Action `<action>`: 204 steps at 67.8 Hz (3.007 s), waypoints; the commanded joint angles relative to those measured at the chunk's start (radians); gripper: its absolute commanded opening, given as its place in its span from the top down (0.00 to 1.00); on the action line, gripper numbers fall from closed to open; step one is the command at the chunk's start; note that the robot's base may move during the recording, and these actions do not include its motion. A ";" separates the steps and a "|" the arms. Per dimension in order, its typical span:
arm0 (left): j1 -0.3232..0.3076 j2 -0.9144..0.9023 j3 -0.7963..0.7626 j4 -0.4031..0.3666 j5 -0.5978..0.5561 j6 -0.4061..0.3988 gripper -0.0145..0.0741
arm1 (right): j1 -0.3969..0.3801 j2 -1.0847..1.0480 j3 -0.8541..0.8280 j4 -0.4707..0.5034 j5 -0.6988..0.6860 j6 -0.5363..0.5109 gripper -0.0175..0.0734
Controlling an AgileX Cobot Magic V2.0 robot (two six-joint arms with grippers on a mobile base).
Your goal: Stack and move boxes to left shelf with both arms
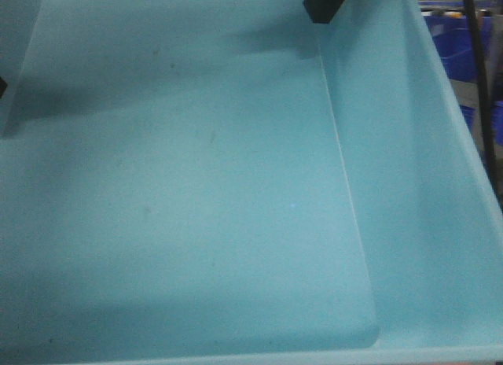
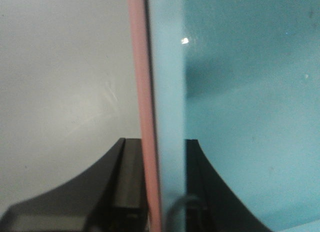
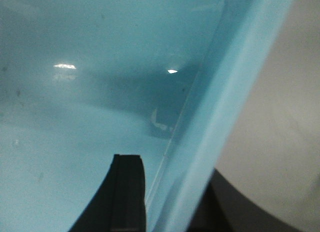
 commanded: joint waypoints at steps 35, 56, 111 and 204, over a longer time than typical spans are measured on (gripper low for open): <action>-0.019 -0.020 -0.049 0.049 -0.247 0.007 0.84 | 0.028 -0.038 -0.036 0.111 -0.139 -0.040 0.75; -0.019 -0.020 -0.049 0.049 -0.247 0.007 0.84 | 0.028 -0.038 -0.036 0.111 -0.139 -0.040 0.75; -0.019 -0.020 -0.049 0.049 -0.247 0.007 0.84 | 0.028 -0.038 -0.036 0.111 -0.139 -0.040 0.75; -0.019 -0.020 -0.049 0.049 -0.247 0.007 0.84 | 0.028 -0.038 -0.036 0.110 -0.138 -0.040 0.75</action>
